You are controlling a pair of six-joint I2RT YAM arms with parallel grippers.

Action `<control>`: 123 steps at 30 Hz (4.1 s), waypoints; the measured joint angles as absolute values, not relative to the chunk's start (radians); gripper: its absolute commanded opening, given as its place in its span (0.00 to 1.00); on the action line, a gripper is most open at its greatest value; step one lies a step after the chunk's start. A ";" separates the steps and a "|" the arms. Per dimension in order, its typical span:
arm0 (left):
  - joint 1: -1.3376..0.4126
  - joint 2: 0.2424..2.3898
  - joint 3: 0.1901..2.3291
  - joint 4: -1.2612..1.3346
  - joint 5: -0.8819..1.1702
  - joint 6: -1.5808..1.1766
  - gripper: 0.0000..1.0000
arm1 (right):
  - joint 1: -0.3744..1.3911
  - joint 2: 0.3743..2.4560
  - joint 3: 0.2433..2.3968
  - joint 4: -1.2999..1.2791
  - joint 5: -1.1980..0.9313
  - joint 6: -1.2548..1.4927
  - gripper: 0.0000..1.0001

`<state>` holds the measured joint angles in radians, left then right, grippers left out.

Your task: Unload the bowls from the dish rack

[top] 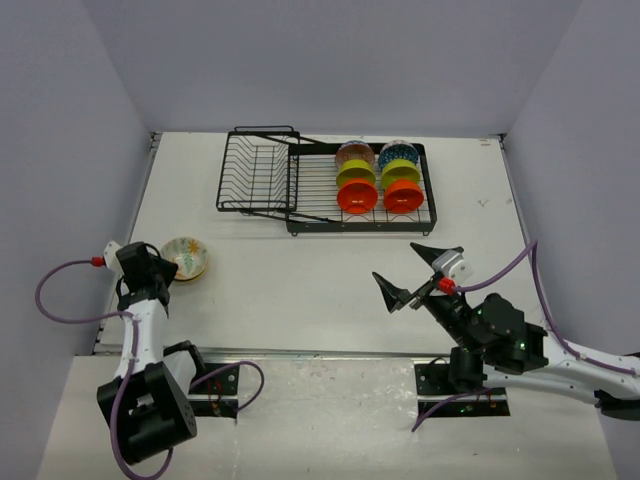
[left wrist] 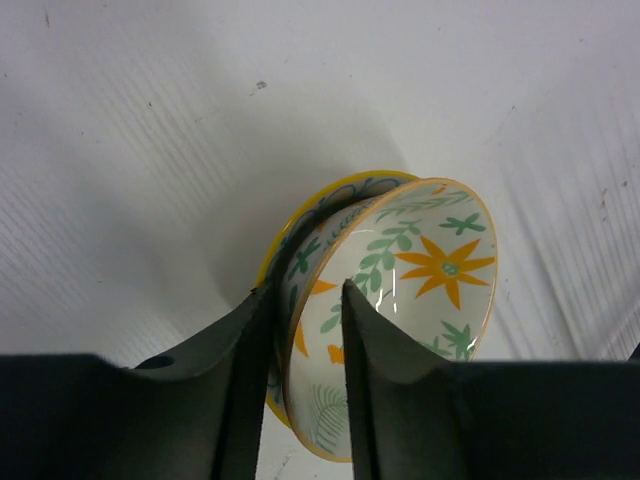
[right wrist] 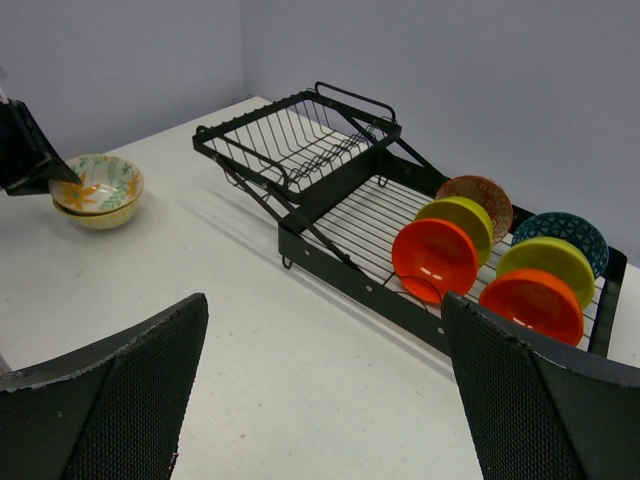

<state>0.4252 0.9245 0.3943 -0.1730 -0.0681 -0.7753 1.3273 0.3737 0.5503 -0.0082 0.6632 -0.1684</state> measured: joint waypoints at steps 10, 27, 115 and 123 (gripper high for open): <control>0.426 0.819 0.397 -0.219 -0.036 -0.778 0.64 | 1.327 0.377 0.550 -0.008 0.662 -0.168 0.99; 0.427 0.612 0.667 -0.439 0.160 -0.643 1.00 | 1.018 0.508 0.563 -0.048 0.610 -0.017 0.99; -0.193 0.600 0.820 -0.600 -0.166 -0.400 1.00 | 0.609 1.951 1.177 0.395 0.533 -0.989 0.00; -0.193 0.611 0.820 -0.600 -0.181 -0.400 1.00 | 0.610 1.929 1.146 0.435 0.549 -0.994 0.00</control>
